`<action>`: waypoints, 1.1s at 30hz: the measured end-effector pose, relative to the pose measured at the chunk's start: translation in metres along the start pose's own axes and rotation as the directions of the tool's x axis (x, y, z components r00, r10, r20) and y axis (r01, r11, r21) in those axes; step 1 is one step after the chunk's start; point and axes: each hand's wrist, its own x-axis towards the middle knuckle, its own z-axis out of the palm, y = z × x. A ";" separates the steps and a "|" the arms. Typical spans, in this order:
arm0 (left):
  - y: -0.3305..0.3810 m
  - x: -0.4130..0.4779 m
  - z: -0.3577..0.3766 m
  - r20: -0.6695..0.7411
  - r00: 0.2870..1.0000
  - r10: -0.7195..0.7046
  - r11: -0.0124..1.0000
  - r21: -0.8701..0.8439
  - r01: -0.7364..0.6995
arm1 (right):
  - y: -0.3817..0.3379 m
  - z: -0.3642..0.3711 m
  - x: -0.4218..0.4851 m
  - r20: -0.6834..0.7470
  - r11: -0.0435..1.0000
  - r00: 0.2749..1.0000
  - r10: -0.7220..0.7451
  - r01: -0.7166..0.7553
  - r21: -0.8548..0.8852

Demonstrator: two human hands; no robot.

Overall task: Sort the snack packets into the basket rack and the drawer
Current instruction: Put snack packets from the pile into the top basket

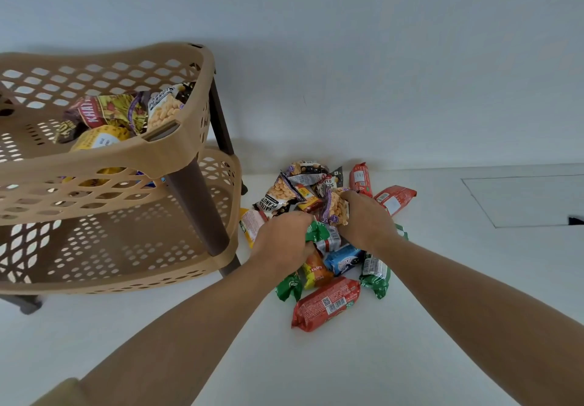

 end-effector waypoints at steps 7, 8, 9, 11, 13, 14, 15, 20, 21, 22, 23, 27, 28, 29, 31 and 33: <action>0.002 -0.025 -0.037 -0.214 0.976 -0.045 0.990 -0.143 0.015 | -0.010 -0.018 -0.012 -0.116 0.993 0.993 0.035 -0.021 0.118; 0.003 -0.030 -0.045 -0.228 0.971 -0.072 0.982 -0.186 0.029 | -0.013 -0.022 -0.015 -0.133 0.989 0.991 0.028 -0.009 0.146; 0.003 -0.035 -0.054 -0.229 0.968 -0.098 0.973 -0.228 0.045 | -0.017 -0.027 -0.018 -0.151 0.986 0.988 0.017 0.009 0.168; 0.002 -0.049 -0.070 -0.221 0.965 -0.140 0.957 -0.282 0.075 | -0.024 -0.037 -0.026 -0.179 0.984 0.984 -0.019 0.050 0.174; 0.001 -0.064 -0.086 -0.217 0.955 -0.201 0.935 -0.333 0.121 | -0.031 -0.048 -0.035 -0.184 0.984 0.981 -0.063 0.092 0.153; 0.000 -0.072 -0.093 -0.208 0.949 -0.238 0.919 -0.365 0.151 | -0.035 -0.054 -0.040 -0.176 0.983 0.981 -0.081 0.108 0.150; 0.000 -0.080 -0.100 -0.200 0.942 -0.270 0.904 -0.390 0.176 | -0.039 -0.061 -0.046 -0.167 0.981 0.981 -0.095 0.121 0.152; 0.000 -0.115 -0.132 -0.191 0.926 -0.326 0.863 -0.459 0.209 | -0.065 -0.093 -0.074 -0.206 0.958 0.962 -0.180 0.219 0.184; 0.000 -0.120 -0.137 -0.188 0.922 -0.339 0.849 -0.483 0.214 | -0.071 -0.098 -0.079 -0.210 0.952 0.957 -0.199 0.239 0.190; -0.001 -0.125 -0.143 -0.184 0.916 -0.357 0.828 -0.516 0.219 | -0.078 -0.102 -0.085 -0.215 0.946 0.952 -0.217 0.260 0.196; -0.001 -0.130 -0.148 -0.180 0.909 -0.376 0.803 -0.553 0.223 | -0.084 -0.107 -0.090 -0.225 0.938 0.946 -0.235 0.281 0.202; -0.010 -0.152 -0.173 -0.213 0.895 -0.392 0.772 -0.605 0.194 | -0.114 -0.126 -0.108 -0.304 0.906 0.910 -0.281 0.356 0.229; -0.014 -0.158 -0.180 -0.211 0.892 -0.399 0.763 -0.616 0.195 | -0.123 -0.130 -0.112 -0.326 0.896 0.899 -0.293 0.377 0.234; -0.019 -0.163 -0.186 -0.204 0.889 -0.410 0.753 -0.625 0.204 | -0.132 -0.134 -0.116 -0.351 0.887 0.885 -0.306 0.399 0.234; -0.030 -0.173 -0.200 -0.190 0.882 -0.431 0.760 -0.603 0.241 | -0.152 -0.140 -0.124 -0.400 0.876 0.860 -0.316 0.427 0.225; -0.043 -0.182 -0.212 -0.172 0.879 -0.444 0.749 -0.609 0.260 | -0.173 -0.142 -0.133 -0.442 0.872 0.843 -0.307 0.435 0.224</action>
